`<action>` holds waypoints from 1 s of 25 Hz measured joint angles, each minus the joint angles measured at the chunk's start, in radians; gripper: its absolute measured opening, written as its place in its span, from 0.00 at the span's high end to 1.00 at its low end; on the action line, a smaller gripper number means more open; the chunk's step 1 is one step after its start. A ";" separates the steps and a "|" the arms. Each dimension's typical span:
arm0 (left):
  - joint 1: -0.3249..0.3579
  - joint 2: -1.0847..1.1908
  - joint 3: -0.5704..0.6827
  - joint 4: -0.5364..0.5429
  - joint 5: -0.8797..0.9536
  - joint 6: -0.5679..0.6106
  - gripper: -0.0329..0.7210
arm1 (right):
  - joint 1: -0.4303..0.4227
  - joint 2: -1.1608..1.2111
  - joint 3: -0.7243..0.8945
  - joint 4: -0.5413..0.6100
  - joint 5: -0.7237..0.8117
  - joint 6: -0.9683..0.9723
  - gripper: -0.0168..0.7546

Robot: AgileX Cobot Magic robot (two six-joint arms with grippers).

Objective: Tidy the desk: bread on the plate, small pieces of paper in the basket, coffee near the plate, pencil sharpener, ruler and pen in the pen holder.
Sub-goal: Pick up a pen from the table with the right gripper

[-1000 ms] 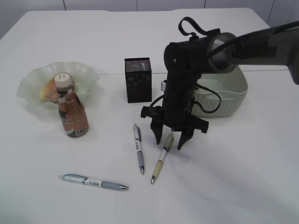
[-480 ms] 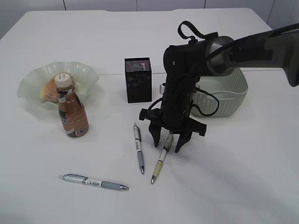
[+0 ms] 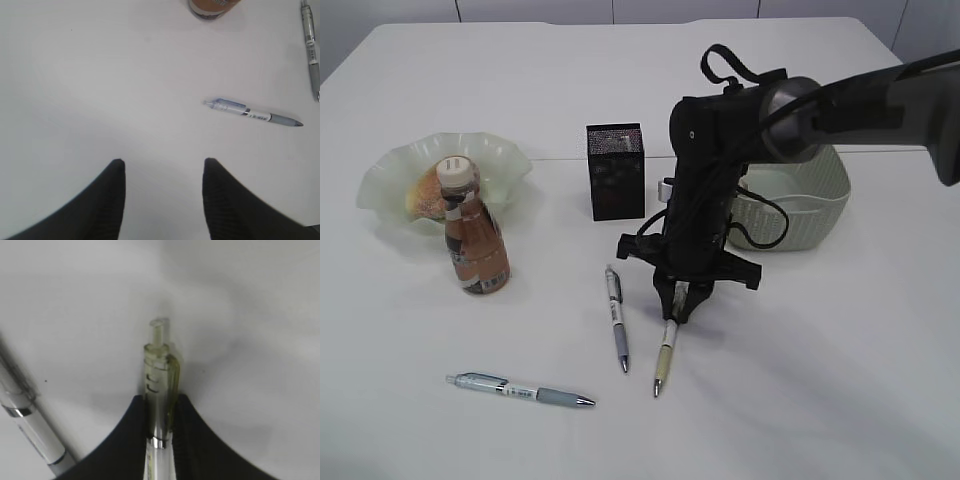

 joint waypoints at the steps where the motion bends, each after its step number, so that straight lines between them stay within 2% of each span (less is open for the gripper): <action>1: 0.000 0.000 0.000 0.000 0.000 0.000 0.46 | 0.000 0.000 -0.002 0.000 0.000 -0.008 0.87; 9: 0.000 0.000 0.000 0.000 0.000 0.000 0.47 | 0.000 -0.003 -0.007 0.017 0.008 -0.137 0.92; 25: 0.000 0.000 0.000 0.000 0.000 0.000 0.47 | -0.002 -0.084 -0.022 0.027 0.014 -0.302 0.93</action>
